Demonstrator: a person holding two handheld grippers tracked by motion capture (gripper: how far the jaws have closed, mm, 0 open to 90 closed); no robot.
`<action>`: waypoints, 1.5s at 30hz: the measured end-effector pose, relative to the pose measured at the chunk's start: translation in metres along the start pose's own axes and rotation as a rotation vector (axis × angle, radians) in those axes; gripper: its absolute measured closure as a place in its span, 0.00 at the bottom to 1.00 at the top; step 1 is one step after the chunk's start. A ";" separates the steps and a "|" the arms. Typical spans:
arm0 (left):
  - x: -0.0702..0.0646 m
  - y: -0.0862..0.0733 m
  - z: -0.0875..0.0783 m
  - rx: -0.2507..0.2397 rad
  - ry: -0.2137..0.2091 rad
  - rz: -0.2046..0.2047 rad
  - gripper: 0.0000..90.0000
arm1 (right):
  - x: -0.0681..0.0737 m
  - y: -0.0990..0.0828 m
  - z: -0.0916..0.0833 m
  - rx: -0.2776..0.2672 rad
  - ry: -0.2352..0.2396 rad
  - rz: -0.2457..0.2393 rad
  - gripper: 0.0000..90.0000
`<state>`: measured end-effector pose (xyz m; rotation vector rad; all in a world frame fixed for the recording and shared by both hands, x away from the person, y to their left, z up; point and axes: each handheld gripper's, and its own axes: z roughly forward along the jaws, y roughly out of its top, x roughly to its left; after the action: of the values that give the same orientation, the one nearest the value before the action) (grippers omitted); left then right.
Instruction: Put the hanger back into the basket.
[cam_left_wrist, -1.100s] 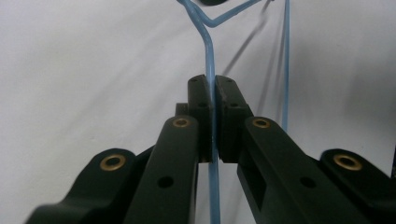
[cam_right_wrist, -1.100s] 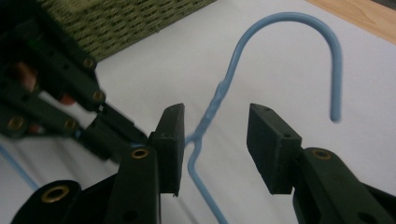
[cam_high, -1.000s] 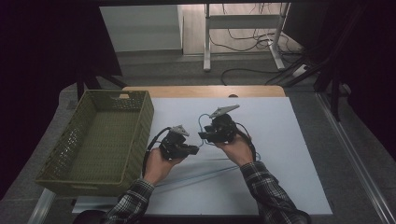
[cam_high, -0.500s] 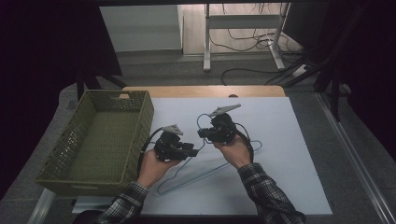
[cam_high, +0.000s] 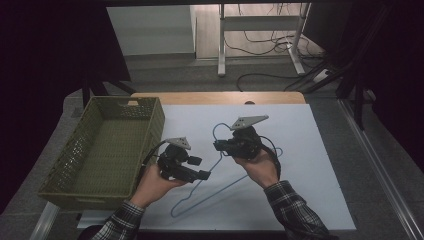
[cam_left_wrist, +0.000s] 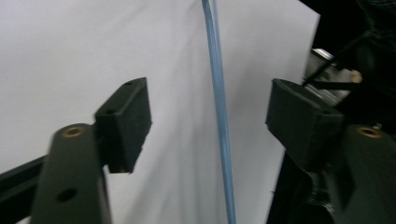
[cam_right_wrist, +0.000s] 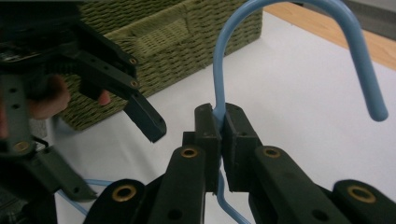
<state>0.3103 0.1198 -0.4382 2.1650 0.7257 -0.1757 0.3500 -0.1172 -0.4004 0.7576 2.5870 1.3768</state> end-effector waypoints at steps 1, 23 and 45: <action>0.000 0.001 0.001 -0.002 -0.013 -0.003 0.39 | 0.001 -0.001 -0.003 -0.005 0.004 -0.014 0.95; 0.000 0.022 0.028 0.104 -0.224 -0.052 0.91 | 0.019 -0.020 -0.013 -0.060 0.091 -0.068 0.95; 0.011 0.022 0.002 0.054 -0.153 -0.175 0.97 | 0.019 -0.027 -0.027 -0.062 0.037 -0.062 0.55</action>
<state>0.3319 0.1124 -0.4293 2.1110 0.8292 -0.4519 0.3149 -0.1404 -0.4038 0.6432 2.5590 1.4579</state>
